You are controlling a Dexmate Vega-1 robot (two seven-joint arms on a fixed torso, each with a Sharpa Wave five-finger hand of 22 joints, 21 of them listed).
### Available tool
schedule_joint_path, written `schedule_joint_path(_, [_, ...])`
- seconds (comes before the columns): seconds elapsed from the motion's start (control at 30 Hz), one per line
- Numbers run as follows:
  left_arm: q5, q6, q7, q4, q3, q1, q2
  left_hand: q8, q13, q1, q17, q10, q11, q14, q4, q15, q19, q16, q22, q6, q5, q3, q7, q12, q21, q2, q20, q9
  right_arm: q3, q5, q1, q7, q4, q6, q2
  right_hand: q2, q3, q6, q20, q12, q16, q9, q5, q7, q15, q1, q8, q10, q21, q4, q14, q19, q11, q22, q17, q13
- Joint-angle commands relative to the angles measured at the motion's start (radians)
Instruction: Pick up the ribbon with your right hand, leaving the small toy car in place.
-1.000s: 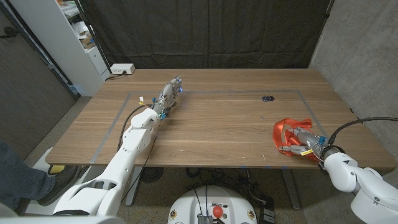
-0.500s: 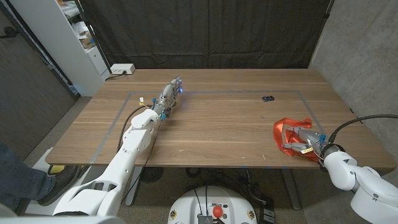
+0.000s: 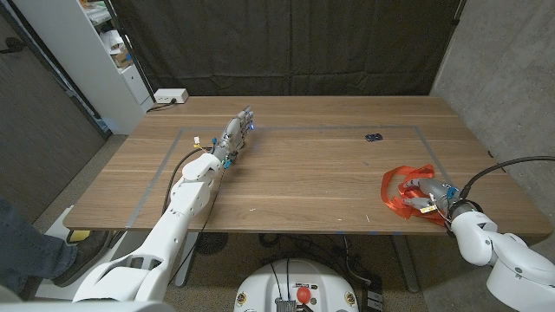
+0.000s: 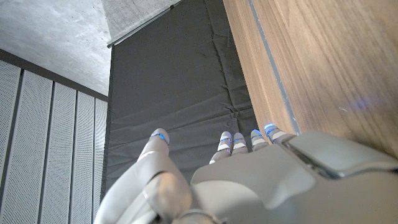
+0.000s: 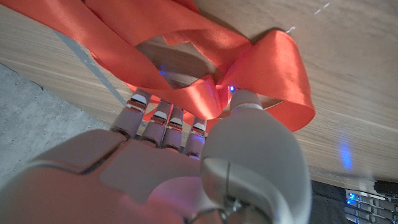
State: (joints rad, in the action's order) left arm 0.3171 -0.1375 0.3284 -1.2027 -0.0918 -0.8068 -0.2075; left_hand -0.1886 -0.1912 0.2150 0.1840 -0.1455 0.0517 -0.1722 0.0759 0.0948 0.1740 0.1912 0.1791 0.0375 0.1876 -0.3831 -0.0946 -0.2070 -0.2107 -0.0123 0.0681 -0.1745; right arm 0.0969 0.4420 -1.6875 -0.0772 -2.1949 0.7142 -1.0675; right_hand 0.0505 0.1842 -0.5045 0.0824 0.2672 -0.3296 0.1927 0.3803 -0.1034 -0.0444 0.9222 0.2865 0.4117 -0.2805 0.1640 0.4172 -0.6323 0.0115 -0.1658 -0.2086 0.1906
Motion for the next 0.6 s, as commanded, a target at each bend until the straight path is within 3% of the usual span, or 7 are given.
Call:
schedule_joint_path(0.03, [0.010, 0.001, -0.003, -0.020, 0.007, -0.018, -0.004, -0.002, -0.002, 0.001, 0.002, 0.001, -0.004, -0.025, 0.008, 0.001, 0.114, 0.000, 0.003, -0.011, -0.006, -0.001, -0.004, -0.003, 0.002, -0.009, 0.005, -0.005, 0.089, 0.011, 0.046, -0.073, -0.002, 0.055, -0.054, 0.023, 0.024, -0.057, -0.165, -0.002, -0.026, 0.006, -0.021, -0.027, -0.056, 0.053, 0.010, 0.041, 0.001, -0.001, 0.053, -0.287, 0.058, -0.006, -0.017, 0.004])
schedule_joint_path(0.07, [0.011, 0.001, -0.003, -0.021, 0.007, -0.019, -0.004, -0.002, -0.002, 0.000, 0.002, 0.001, -0.004, -0.025, 0.008, 0.001, 0.114, 0.000, 0.003, -0.012, -0.006, -0.001, -0.004, -0.004, 0.002, -0.009, 0.005, -0.005, 0.104, 0.022, 0.053, -0.081, -0.004, 0.066, -0.059, 0.032, 0.025, -0.079, -0.178, 0.000, -0.040, 0.007, -0.036, -0.038, -0.064, 0.070, 0.011, 0.066, 0.001, -0.005, 0.072, -0.304, 0.084, -0.007, -0.028, 0.005])
schedule_joint_path(0.13, [0.013, 0.001, -0.003, -0.021, 0.008, -0.021, -0.004, -0.002, -0.002, 0.000, 0.002, 0.000, -0.004, -0.025, 0.008, 0.001, 0.114, 0.000, 0.003, -0.012, -0.006, -0.001, -0.005, -0.003, 0.002, -0.009, 0.006, -0.005, 0.127, 0.038, 0.067, -0.098, -0.006, 0.084, -0.061, 0.042, 0.024, -0.116, -0.196, 0.007, -0.064, 0.007, -0.053, -0.051, -0.084, 0.081, 0.018, 0.100, -0.003, -0.009, 0.110, -0.327, 0.098, -0.009, -0.043, 0.006])
schedule_joint_path(0.23, [0.015, -0.001, -0.002, -0.021, 0.009, -0.022, -0.004, -0.002, -0.002, 0.000, 0.002, 0.000, -0.003, -0.025, 0.008, 0.001, 0.113, 0.000, 0.003, -0.013, -0.006, 0.000, -0.005, -0.003, 0.002, -0.009, 0.006, -0.005, 0.144, 0.039, 0.080, -0.110, -0.007, 0.093, -0.071, 0.060, 0.024, -0.178, -0.223, 0.022, -0.110, 0.007, -0.090, -0.069, -0.109, 0.103, 0.025, 0.186, -0.023, -0.016, 0.177, -0.395, 0.141, -0.013, -0.085, 0.008])
schedule_joint_path(0.33, [0.016, -0.002, -0.002, -0.020, 0.010, -0.022, -0.004, -0.003, -0.002, 0.000, 0.002, 0.000, -0.005, -0.026, 0.009, 0.000, 0.114, 0.000, 0.003, -0.013, -0.006, 0.000, -0.005, -0.003, 0.002, -0.009, 0.007, -0.005, 0.166, 0.040, 0.099, -0.112, -0.008, 0.100, -0.085, 0.077, 0.033, -0.214, -0.258, 0.035, -0.137, 0.007, -0.112, -0.053, -0.137, 0.125, 0.028, 0.249, -0.031, -0.015, 0.237, -0.418, 0.102, -0.017, -0.107, 0.009])
schedule_joint_path(0.43, [0.017, -0.002, -0.002, -0.020, 0.010, -0.020, -0.004, -0.003, -0.002, -0.001, 0.002, 0.000, -0.005, -0.027, 0.009, 0.001, 0.113, 0.000, 0.003, -0.014, -0.006, 0.000, -0.006, -0.003, 0.003, -0.009, 0.007, -0.005, 0.175, 0.029, 0.112, -0.116, -0.012, 0.105, -0.091, 0.094, 0.045, -0.245, -0.288, 0.043, -0.149, 0.008, -0.128, -0.035, -0.149, 0.146, 0.032, 0.293, -0.034, -0.014, 0.272, -0.420, 0.083, -0.019, -0.122, 0.010])
schedule_joint_path(0.6, [0.017, 0.002, 0.000, -0.016, 0.010, -0.014, -0.005, -0.003, -0.002, -0.001, 0.002, -0.001, -0.005, -0.026, 0.010, 0.000, 0.113, 0.000, 0.003, -0.015, -0.006, 0.000, -0.006, -0.003, 0.003, -0.009, 0.007, -0.005, 0.190, 0.030, 0.123, -0.154, -0.012, 0.109, -0.094, 0.114, 0.066, -0.272, -0.297, 0.048, -0.166, 0.009, -0.153, -0.001, -0.162, 0.187, 0.031, 0.338, -0.040, -0.009, 0.325, -0.424, 0.061, -0.023, -0.148, 0.011])
